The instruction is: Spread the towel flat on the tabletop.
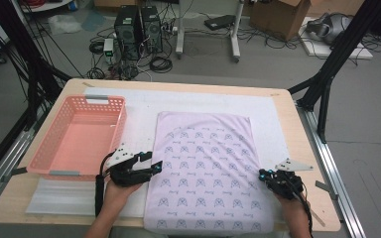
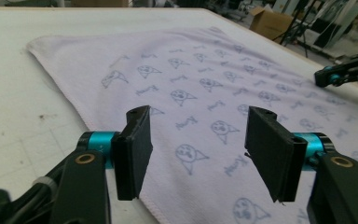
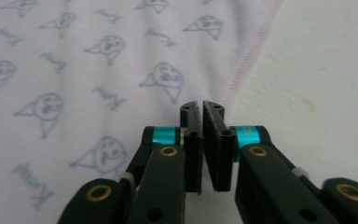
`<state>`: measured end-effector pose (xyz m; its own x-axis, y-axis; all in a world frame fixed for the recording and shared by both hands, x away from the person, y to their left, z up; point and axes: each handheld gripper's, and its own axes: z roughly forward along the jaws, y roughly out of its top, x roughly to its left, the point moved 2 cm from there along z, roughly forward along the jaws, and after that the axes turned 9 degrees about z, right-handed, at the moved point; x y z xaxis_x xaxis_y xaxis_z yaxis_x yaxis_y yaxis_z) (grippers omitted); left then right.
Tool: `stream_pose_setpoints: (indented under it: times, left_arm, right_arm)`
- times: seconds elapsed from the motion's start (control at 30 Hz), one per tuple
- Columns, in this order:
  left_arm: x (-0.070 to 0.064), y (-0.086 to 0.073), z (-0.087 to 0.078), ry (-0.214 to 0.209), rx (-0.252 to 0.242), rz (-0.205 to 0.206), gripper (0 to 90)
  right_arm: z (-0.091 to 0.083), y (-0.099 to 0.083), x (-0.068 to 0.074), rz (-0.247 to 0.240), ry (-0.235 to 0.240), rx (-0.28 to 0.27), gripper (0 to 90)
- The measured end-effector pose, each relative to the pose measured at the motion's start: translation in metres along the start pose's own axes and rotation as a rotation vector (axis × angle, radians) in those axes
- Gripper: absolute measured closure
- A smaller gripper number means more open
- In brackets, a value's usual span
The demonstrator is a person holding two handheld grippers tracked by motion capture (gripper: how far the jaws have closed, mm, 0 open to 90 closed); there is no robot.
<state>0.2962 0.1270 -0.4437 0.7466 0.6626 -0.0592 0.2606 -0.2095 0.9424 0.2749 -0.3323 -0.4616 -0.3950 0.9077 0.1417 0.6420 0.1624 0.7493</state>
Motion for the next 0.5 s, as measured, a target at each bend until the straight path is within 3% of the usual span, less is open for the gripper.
stream_pose_setpoints:
  times: [0.1,0.2,0.27,0.33,0.5]
  left_arm:
    - [-0.001,0.0,0.003,0.036,0.018,0.016,33.7]
    - [-0.004,0.001,0.004,0.063,0.016,0.043,29.3]
    - [-0.007,0.002,0.004,0.066,0.008,0.044,27.7]
    - [-0.008,0.002,0.004,0.082,-0.003,0.061,25.0]
    - [-0.009,0.001,0.004,0.073,-0.009,0.063,24.2]
  right_arm:
    - [-0.006,-0.002,-0.004,-0.003,-0.053,-0.004,81.8]
    - [-0.015,-0.005,-0.004,0.005,-0.004,-0.049,74.2]
    - [-0.021,-0.003,-0.001,-0.023,0.022,-0.093,63.9]
    - [-0.026,-0.002,0.002,-0.045,0.028,-0.133,52.8]
    - [-0.03,0.003,0.004,-0.035,0.028,-0.199,30.0]
